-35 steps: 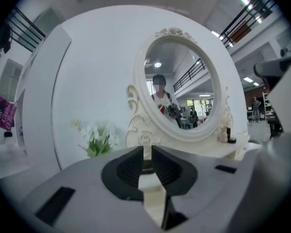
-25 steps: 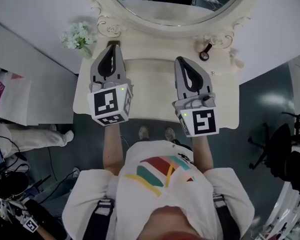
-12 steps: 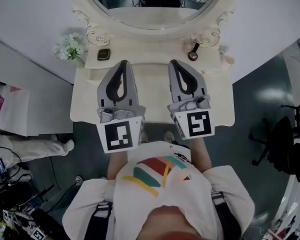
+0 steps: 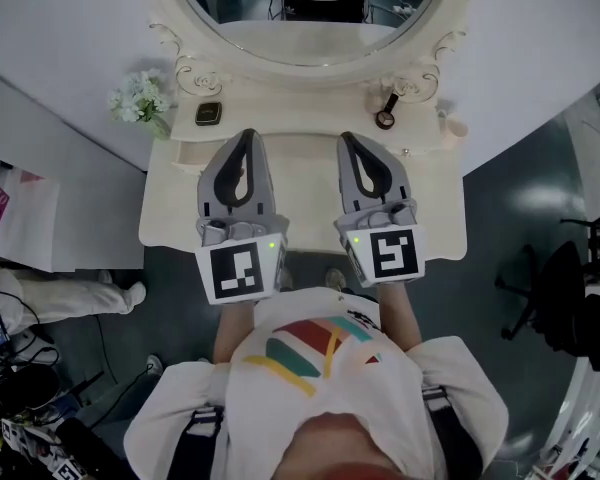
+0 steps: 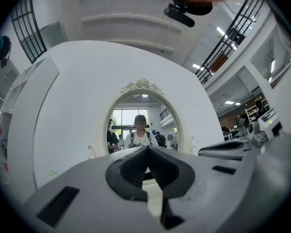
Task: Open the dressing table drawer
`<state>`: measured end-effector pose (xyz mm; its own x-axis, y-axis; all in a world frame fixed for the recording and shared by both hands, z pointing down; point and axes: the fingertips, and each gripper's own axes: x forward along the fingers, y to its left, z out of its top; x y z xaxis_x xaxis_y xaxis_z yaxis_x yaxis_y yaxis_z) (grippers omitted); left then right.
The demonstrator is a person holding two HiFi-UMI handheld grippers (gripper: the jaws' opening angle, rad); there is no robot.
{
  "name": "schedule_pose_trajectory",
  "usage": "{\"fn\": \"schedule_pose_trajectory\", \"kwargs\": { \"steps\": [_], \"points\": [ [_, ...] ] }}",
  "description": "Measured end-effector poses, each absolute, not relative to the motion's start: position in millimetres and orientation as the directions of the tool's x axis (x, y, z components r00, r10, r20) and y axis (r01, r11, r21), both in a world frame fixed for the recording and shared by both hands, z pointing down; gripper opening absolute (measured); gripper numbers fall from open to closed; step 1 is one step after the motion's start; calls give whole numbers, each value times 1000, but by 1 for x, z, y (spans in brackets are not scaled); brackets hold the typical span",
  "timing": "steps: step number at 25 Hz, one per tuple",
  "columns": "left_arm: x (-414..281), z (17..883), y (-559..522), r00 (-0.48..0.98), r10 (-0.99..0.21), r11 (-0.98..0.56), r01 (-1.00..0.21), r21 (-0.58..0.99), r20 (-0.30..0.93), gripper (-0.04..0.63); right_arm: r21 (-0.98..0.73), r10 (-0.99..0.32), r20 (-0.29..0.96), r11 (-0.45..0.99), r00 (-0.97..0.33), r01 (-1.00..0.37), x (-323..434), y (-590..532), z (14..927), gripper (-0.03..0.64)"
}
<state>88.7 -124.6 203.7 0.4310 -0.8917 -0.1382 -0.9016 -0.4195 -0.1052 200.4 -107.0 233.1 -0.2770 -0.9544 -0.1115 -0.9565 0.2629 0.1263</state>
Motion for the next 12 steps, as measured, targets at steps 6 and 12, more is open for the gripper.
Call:
{"fn": "schedule_pose_trajectory", "kwargs": {
  "steps": [6,12],
  "points": [
    [87,204,-126,427,-893,-416,-903,-107,-138,6,124,-955,-100,267,-280,-956,201,-108,234,0],
    [87,205,-126,427,-894,-417,-904,-98,-136,6,136,-953,-118,261,-277,-956,205,-107,230,0]
  ]
}}
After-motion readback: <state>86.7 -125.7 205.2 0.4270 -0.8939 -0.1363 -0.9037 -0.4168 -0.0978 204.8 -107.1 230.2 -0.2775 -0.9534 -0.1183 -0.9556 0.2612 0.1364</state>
